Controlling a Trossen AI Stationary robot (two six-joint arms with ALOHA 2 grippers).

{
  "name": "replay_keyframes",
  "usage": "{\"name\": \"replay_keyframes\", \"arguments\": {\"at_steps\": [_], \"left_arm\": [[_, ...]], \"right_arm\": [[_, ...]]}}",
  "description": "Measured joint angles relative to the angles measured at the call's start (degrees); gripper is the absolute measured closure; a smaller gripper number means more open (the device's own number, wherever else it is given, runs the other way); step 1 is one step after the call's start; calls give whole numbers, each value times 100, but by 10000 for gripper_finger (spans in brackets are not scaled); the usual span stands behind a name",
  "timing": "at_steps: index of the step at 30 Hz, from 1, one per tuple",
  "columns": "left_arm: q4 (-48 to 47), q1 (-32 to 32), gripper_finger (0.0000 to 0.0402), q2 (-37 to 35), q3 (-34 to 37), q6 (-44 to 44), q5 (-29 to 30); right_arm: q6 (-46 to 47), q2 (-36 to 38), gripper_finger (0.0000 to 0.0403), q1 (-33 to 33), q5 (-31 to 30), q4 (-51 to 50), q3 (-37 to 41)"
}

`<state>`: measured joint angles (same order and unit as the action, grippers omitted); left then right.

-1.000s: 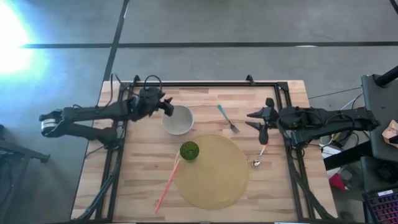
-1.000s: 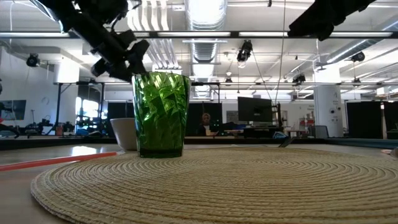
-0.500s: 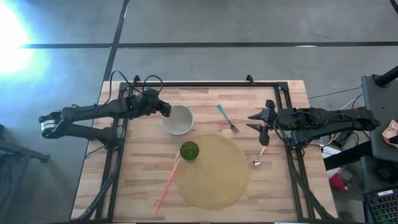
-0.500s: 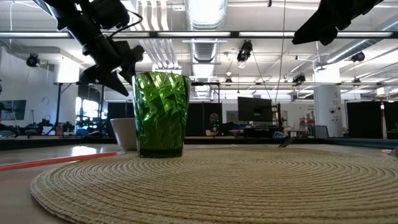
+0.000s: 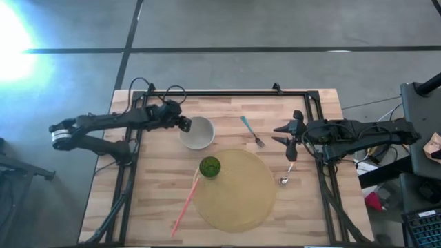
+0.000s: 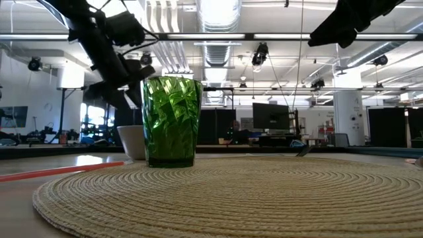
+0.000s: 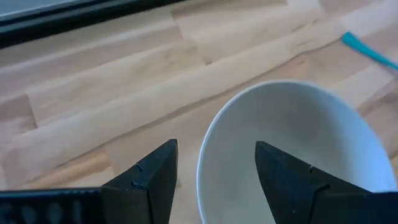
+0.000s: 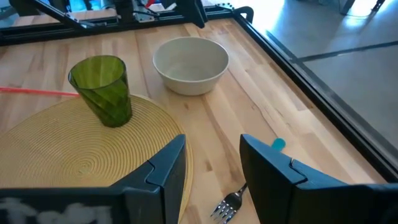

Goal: Pick & Place Utensil
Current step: Put the white bowl on the brown mat to the bottom right of the green cup

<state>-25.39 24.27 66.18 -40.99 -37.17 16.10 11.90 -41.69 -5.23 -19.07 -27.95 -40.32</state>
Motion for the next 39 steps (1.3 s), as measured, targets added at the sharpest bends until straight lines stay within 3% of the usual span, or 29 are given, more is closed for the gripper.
{"name": "replay_keyframes", "arguments": {"at_steps": [27,32,39], "left_arm": [[88,-4,198,944,0,-136,-278],[88,-4,228,1105,0,-165,-392],[90,0,318,1164,0,-171,-529]], "right_arm": [[11,-171,254,0,-1,-7,4],[11,-171,254,0,-2,-6,4],[11,-171,254,0,-2,-6,4]]}}
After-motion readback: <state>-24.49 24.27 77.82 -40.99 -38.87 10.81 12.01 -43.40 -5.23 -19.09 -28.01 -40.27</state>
